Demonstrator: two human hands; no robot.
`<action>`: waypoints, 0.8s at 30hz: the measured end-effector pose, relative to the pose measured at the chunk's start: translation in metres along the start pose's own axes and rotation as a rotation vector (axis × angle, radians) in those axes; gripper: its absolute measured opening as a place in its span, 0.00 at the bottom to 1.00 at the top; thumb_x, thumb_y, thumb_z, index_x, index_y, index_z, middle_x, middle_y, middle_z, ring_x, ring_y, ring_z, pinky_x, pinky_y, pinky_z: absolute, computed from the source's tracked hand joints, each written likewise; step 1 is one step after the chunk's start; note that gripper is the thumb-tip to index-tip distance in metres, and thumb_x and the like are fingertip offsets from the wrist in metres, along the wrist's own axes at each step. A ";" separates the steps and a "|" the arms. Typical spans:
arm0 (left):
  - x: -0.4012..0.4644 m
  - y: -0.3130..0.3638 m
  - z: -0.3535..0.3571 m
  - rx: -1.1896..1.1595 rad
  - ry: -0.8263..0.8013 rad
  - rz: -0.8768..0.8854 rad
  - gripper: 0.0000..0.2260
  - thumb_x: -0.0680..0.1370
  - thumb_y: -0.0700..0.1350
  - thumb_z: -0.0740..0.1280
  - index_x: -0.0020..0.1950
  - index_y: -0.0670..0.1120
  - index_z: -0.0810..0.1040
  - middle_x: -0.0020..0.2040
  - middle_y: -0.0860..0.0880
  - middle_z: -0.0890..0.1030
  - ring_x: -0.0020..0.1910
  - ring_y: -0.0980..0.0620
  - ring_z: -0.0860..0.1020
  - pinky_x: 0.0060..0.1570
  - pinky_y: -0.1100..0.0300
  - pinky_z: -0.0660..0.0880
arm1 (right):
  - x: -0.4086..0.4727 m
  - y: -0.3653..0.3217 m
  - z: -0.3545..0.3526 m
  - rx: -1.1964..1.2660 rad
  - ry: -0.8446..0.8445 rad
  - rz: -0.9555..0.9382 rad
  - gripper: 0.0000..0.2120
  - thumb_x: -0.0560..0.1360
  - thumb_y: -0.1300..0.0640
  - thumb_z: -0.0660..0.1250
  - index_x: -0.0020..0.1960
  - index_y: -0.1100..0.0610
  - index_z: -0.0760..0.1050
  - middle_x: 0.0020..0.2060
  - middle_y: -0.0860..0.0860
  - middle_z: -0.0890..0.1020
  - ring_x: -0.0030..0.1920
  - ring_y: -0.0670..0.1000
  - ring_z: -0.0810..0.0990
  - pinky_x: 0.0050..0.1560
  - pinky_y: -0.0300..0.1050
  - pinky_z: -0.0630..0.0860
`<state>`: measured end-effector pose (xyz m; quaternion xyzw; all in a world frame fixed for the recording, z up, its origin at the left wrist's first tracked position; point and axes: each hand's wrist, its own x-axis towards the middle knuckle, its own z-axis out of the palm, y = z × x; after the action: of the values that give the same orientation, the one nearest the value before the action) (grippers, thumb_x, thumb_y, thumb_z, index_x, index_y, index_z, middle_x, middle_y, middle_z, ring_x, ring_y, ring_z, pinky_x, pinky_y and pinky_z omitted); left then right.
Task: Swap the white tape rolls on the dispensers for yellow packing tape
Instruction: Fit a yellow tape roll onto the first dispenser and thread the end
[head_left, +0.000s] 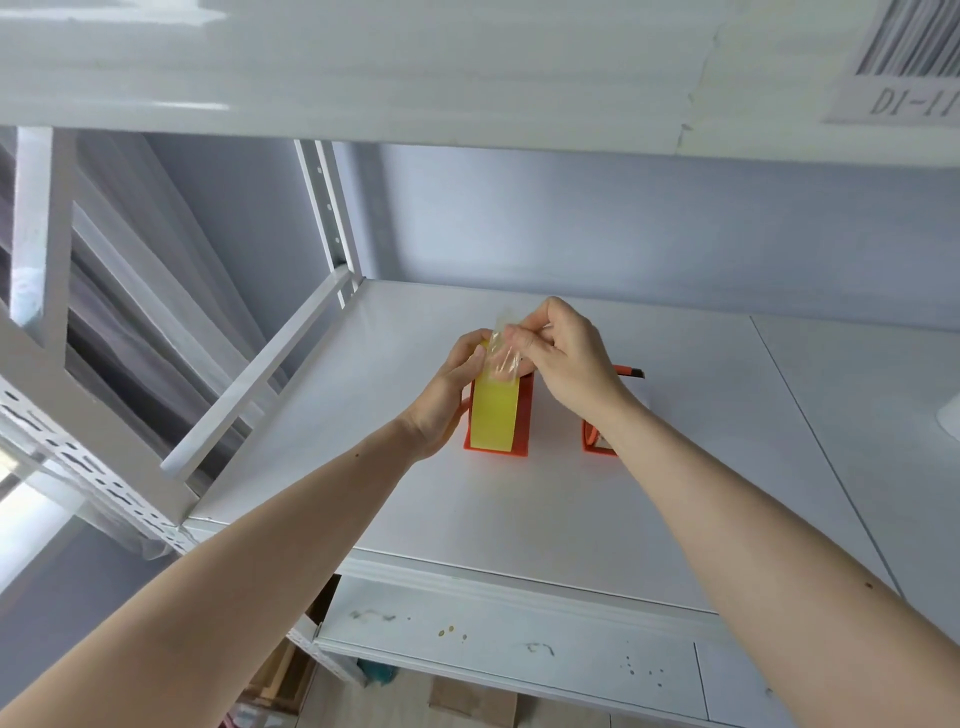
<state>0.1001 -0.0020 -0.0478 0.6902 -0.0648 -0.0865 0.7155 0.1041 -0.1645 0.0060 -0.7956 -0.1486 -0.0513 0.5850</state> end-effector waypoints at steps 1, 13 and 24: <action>-0.001 -0.001 0.001 -0.014 -0.004 0.005 0.25 0.81 0.63 0.54 0.70 0.48 0.69 0.64 0.43 0.78 0.65 0.44 0.76 0.72 0.41 0.67 | 0.002 0.000 0.001 0.026 0.019 0.059 0.08 0.79 0.54 0.68 0.46 0.55 0.71 0.44 0.58 0.86 0.36 0.54 0.87 0.44 0.54 0.83; 0.001 0.003 -0.002 0.051 -0.128 0.016 0.30 0.66 0.39 0.77 0.63 0.56 0.70 0.56 0.49 0.79 0.54 0.50 0.78 0.53 0.54 0.78 | 0.020 -0.007 -0.004 0.269 0.185 0.334 0.07 0.81 0.57 0.63 0.53 0.61 0.69 0.36 0.56 0.88 0.35 0.54 0.88 0.33 0.40 0.79; 0.006 0.016 -0.017 0.189 -0.239 -0.119 0.44 0.60 0.40 0.75 0.72 0.63 0.68 0.71 0.51 0.73 0.66 0.43 0.76 0.61 0.43 0.78 | 0.033 0.003 -0.026 0.280 0.510 0.471 0.12 0.82 0.63 0.60 0.39 0.60 0.70 0.32 0.56 0.85 0.35 0.56 0.87 0.45 0.47 0.85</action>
<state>0.1102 0.0134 -0.0330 0.7417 -0.1162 -0.2039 0.6284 0.1386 -0.1842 0.0198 -0.6820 0.1835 -0.0911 0.7020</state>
